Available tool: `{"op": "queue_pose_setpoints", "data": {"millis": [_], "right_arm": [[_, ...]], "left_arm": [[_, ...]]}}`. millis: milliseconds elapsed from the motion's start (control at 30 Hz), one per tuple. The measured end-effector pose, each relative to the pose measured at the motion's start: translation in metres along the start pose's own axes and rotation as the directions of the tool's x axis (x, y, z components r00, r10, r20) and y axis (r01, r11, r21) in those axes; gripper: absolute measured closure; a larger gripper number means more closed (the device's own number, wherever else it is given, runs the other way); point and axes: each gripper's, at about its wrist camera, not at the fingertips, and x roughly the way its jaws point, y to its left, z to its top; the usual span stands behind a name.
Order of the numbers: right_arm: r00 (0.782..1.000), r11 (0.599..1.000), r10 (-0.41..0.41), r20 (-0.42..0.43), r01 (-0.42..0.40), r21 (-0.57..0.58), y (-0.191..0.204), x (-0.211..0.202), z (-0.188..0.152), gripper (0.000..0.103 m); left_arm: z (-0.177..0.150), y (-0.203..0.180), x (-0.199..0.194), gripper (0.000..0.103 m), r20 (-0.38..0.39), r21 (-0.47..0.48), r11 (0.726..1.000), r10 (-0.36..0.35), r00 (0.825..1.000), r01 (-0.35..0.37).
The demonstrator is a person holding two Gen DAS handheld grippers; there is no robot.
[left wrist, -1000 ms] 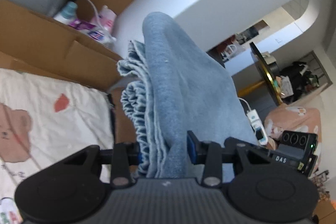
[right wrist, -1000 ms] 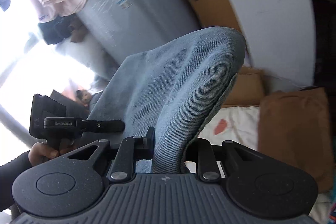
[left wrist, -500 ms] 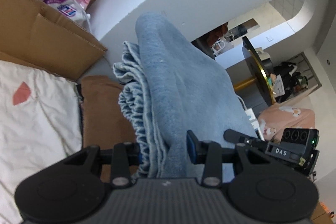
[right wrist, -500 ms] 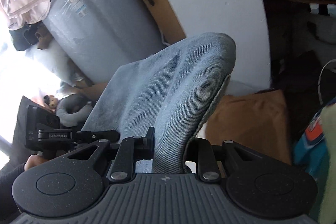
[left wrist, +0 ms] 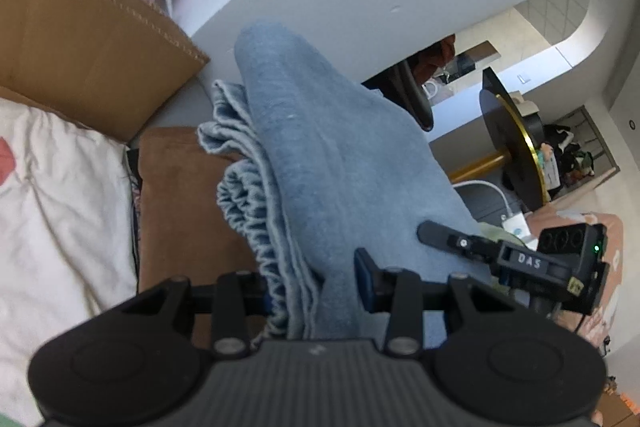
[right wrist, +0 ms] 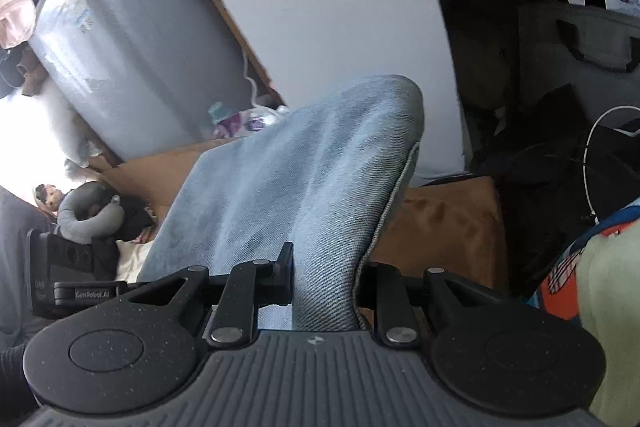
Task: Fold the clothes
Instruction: 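Carry the held pants with both tools toward the clothes pile by the wall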
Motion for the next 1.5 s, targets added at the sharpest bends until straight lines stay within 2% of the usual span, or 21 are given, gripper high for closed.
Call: {"op": "queue_pose_setpoints", "data": {"millis": [100,200,333,467,600,833,1000,1133,1267,1367,1500], "right_arm": [[1.0,1.0,-0.027,-0.007,0.027,0.002,-0.018,0.016,0.001,0.081],[0.996,0.996,-0.088,0.002,0.088,0.003,-0.029,0.031,-0.005,0.081],[0.975,0.972,-0.214,0.057,0.218,-0.084,-0.021,0.054,-0.023,0.08],[0.962,0.954,-0.261,0.082,0.27,-0.132,-0.017,0.071,-0.035,0.08],[0.958,0.953,-0.284,0.048,0.287,-0.093,-0.025,0.081,-0.034,0.079],[0.946,0.939,-0.324,0.033,0.325,-0.108,-0.023,0.09,-0.032,0.079],[0.948,0.945,-0.318,0.016,0.318,-0.072,-0.031,0.102,-0.031,0.079],[0.953,0.953,-0.302,0.018,0.302,-0.021,-0.037,0.106,-0.029,0.079],[0.953,0.953,-0.302,0.02,0.303,-0.031,-0.043,0.116,-0.029,0.079],[0.952,0.952,-0.305,0.022,0.305,-0.027,-0.053,0.128,-0.033,0.078],[0.942,0.941,-0.337,0.01,0.337,-0.026,-0.065,0.145,-0.045,0.074]], "left_arm": [[-0.004,0.012,0.021,0.062,-0.004,-0.015,1.0,-0.013,1.0,0.012],[-0.007,0.024,0.04,0.062,-0.012,-0.03,0.999,-0.019,1.0,0.019],[-0.01,0.039,0.055,0.063,-0.014,-0.032,0.999,-0.026,1.0,0.025],[-0.012,0.052,0.063,0.063,-0.013,-0.043,0.999,-0.032,0.999,0.031],[-0.012,0.054,0.068,0.063,-0.018,-0.031,0.999,-0.031,0.999,0.031],[-0.007,0.057,0.077,0.063,-0.022,-0.04,0.999,-0.022,1.0,0.021],[-0.001,0.062,0.078,0.063,-0.03,-0.036,0.999,0.004,1.0,-0.005],[0.005,0.061,0.078,0.063,-0.035,0.002,1.0,0.017,0.999,-0.017],[0.007,0.074,0.088,0.063,-0.046,-0.031,0.999,0.012,0.999,-0.014],[0.007,0.082,0.098,0.063,-0.052,-0.017,1.0,0.024,0.998,-0.025],[0.008,0.093,0.106,0.057,-0.093,-0.018,0.999,0.03,0.995,-0.032]]}}
